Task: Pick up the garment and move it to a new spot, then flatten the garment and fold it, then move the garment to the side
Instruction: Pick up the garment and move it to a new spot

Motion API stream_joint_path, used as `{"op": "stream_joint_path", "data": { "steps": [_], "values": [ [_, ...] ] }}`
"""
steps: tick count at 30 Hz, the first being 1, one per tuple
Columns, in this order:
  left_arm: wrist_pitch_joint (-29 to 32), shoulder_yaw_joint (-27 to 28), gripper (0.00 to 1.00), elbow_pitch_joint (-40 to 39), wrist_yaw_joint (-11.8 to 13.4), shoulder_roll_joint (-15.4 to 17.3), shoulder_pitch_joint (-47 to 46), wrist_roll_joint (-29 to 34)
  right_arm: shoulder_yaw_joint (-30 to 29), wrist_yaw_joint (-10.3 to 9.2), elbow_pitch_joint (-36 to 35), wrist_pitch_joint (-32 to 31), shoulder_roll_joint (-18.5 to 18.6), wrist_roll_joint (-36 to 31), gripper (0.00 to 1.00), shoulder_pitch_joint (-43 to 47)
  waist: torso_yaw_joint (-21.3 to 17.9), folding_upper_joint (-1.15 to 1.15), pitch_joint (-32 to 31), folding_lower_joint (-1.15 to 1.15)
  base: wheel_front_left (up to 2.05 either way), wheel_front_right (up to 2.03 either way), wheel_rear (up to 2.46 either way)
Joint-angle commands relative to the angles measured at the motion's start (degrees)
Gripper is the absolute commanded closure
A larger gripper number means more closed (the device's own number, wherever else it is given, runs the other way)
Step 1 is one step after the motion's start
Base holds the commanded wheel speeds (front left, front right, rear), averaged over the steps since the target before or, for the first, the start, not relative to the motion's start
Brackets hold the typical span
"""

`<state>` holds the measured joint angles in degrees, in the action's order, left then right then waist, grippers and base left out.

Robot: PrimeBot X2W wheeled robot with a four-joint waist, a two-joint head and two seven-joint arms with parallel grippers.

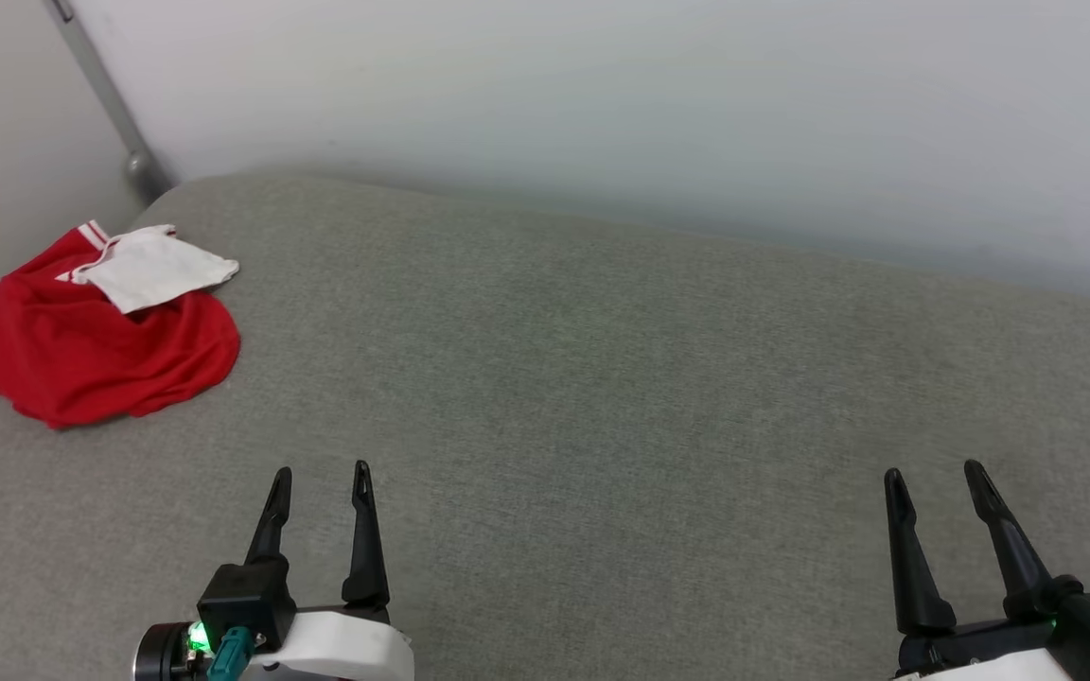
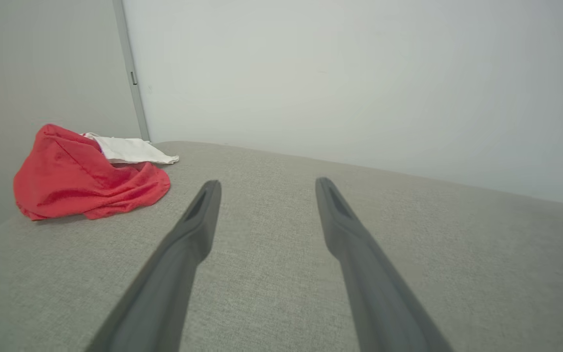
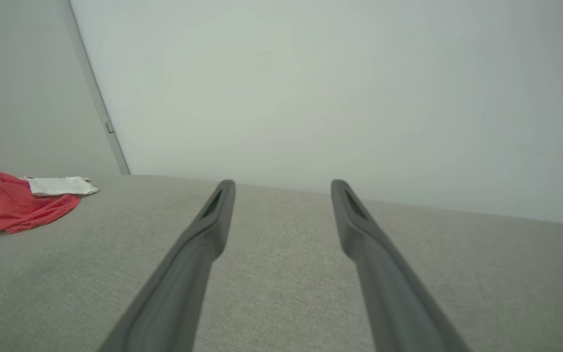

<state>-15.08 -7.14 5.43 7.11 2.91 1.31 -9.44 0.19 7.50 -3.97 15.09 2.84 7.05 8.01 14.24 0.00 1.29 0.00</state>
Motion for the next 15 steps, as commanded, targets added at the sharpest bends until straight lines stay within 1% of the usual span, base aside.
{"op": "stream_joint_path", "data": {
  "steps": [1, 15],
  "values": [
    [-0.1, 0.0, 0.0, -0.2, 0.2, 0.0, -0.4, -0.2, 0.0, -0.02, -0.2, 0.1, 0.1, -0.3, 0.0, -0.6, 1.5, 0.0, 0.4, 0.0, 0.0, 0.0, 0.0],
    [-0.1, 1.1, 0.0, -0.7, 1.8, 0.0, -1.1, -1.6, 0.5, -0.02, -0.7, 0.1, 0.1, -1.9, 0.0, -1.2, 10.6, 0.0, 1.9, 0.0, 0.0, 0.0, 0.0]
  ]
}}
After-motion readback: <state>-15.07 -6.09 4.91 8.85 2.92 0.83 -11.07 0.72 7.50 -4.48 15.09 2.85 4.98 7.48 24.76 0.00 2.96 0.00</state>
